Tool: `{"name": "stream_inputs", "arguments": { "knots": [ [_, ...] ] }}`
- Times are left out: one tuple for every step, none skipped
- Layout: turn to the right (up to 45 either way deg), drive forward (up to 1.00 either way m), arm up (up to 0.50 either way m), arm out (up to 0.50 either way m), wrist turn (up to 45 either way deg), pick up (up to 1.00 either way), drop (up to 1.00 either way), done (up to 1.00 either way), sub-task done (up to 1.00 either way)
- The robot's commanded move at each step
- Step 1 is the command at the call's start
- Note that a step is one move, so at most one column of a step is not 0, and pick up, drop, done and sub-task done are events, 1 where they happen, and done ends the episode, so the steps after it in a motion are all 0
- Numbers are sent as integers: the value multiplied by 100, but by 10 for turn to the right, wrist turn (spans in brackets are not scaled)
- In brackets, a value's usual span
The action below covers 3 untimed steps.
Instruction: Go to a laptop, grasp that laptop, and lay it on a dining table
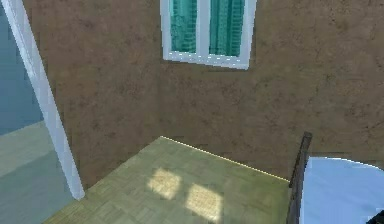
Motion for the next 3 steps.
{"name": "stream_inputs", "arguments": {
  "knots": [
    [0,30,0,0,0,0,0,0,0],
    [240,0,0,0,0,0,0,0,0],
    [0,100,0,0,0,0,0,0,0]
  ]
}}
